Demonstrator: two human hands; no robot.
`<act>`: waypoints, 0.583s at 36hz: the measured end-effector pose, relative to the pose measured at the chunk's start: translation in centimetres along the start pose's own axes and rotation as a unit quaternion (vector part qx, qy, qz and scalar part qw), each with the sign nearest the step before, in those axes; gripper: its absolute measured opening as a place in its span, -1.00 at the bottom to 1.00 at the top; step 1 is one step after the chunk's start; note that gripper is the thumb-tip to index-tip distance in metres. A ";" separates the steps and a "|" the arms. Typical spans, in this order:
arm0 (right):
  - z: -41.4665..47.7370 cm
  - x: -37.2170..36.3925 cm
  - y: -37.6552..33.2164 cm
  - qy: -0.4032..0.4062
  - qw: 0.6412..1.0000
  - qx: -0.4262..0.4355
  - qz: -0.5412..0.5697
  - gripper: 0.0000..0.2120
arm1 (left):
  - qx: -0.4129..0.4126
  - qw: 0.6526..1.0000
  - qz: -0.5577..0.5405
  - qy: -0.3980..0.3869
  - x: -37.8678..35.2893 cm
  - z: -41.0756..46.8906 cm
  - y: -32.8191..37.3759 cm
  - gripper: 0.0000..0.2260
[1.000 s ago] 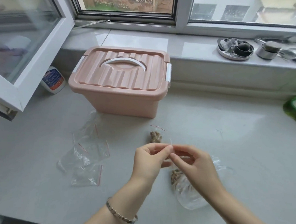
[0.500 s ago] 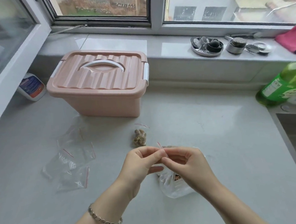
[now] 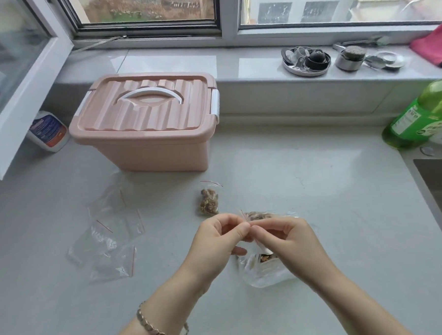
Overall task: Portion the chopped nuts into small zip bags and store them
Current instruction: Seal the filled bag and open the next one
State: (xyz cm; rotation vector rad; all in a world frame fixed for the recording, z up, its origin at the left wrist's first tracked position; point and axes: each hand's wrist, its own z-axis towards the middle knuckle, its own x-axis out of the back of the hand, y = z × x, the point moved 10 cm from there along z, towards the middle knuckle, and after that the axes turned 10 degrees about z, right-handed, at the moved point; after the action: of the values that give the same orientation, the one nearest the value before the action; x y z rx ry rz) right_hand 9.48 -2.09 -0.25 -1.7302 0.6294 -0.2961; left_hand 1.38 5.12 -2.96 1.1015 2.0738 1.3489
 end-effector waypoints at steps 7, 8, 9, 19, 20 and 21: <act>-0.5 1.4 0.5 0.083 0.985 0.053 -0.142 -0.82 | -0.029 0.998 0.049 0.019 -0.5 -0.7 0.8 -0.90; -0.6 1.5 0.5 0.095 0.982 0.061 -0.149 -0.83 | -0.033 0.997 0.063 0.022 -0.5 -0.8 0.8 -0.90; -0.6 1.5 0.4 0.103 0.980 0.070 -0.157 -0.83 | -0.041 0.996 0.081 0.025 -0.6 -0.9 0.9 -0.89; -0.5 1.5 0.8 0.096 0.989 0.050 -0.096 -0.82 | -0.119 0.981 0.152 0.008 -0.9 -0.9 2.2 -0.76; -0.5 1.5 1.1 0.084 0.993 0.031 -0.071 -0.78 | -0.108 0.986 0.130 -0.010 -1.1 -0.8 1.9 -0.77; -0.4 1.4 1.4 0.074 0.996 0.014 -0.050 -0.75 | -0.093 0.989 0.110 -0.029 -1.3 -0.6 1.5 -0.79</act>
State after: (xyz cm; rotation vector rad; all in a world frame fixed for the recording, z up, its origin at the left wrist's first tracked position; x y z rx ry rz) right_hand 10.03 -3.42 -1.70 -1.7266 0.6434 -0.5038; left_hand 2.32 4.06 -1.46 1.2992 1.7848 1.5573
